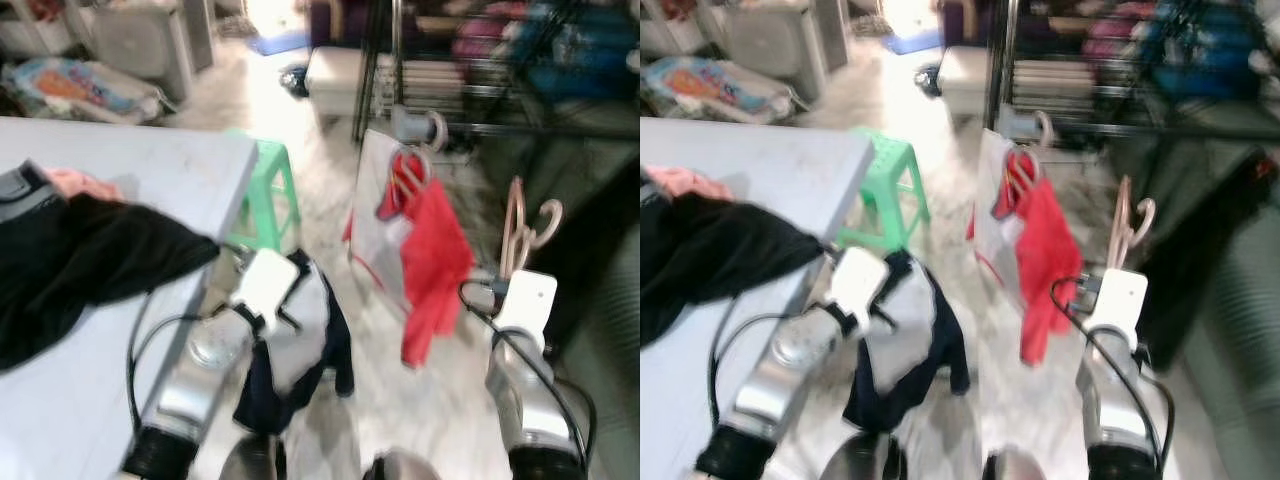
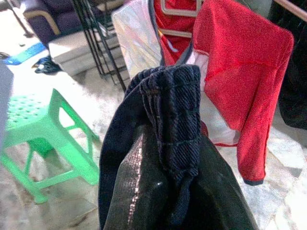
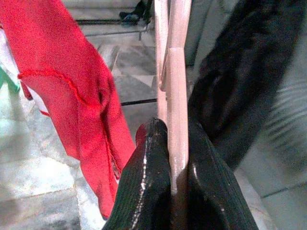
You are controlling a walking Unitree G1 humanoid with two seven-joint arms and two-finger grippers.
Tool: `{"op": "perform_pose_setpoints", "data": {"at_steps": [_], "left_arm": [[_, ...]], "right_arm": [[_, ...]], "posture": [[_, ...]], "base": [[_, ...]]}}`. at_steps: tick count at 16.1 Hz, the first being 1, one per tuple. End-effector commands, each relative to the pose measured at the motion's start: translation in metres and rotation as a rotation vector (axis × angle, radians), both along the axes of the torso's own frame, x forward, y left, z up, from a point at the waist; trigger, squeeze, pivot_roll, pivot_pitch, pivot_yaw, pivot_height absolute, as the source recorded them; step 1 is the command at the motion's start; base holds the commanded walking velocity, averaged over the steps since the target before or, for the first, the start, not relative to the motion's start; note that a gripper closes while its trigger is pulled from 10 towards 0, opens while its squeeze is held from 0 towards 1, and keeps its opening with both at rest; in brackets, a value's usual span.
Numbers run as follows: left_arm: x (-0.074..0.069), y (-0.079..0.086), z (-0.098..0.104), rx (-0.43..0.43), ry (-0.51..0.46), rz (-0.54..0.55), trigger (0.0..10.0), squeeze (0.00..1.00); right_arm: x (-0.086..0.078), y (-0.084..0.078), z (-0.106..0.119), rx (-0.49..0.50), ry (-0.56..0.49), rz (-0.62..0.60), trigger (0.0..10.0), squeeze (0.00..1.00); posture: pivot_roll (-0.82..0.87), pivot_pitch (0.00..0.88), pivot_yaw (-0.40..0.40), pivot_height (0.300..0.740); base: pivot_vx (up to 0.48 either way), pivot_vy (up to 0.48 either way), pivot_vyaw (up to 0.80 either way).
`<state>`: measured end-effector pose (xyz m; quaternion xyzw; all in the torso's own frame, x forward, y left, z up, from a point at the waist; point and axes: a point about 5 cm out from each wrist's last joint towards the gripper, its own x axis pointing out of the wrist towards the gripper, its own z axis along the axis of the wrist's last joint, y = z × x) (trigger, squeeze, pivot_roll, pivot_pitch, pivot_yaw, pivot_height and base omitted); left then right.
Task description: Hang hanger
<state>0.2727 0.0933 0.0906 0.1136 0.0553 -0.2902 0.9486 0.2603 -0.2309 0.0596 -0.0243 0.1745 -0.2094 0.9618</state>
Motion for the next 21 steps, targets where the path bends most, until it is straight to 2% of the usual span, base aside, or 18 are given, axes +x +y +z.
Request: {"op": "perform_pose_setpoints", "data": {"at_steps": [1,3,11,21], "left_arm": [[-0.001,-0.007,0.007,-0.007,-0.030,-0.030,10.0,0.00],[-0.002,-0.008,0.007,-0.012,-0.033,-0.044,10.0,0.00],[-0.008,-0.016,0.014,-0.093,-0.016,-0.152,10.0,0.00],[-0.013,-0.018,0.013,-0.104,0.009,-0.192,10.0,0.00]], "right_arm": [[0.002,0.000,0.006,0.001,-0.026,0.007,10.0,0.00],[0.002,0.000,0.006,0.035,-0.026,-0.004,10.0,0.00],[0.004,0.002,0.006,0.062,-0.023,0.003,10.0,0.00],[0.005,0.007,0.009,0.073,-0.043,0.030,10.0,0.00]], "posture": [[-0.02,0.016,0.030,0.740],[-0.02,0.017,0.029,0.740],[-0.02,0.030,0.030,0.740],[-0.02,0.032,0.027,0.740]], "base": [[-0.334,0.000,0.00],[-0.161,0.000,0.00],[0.000,0.000,-0.79],[0.000,-0.032,0.00]]}}
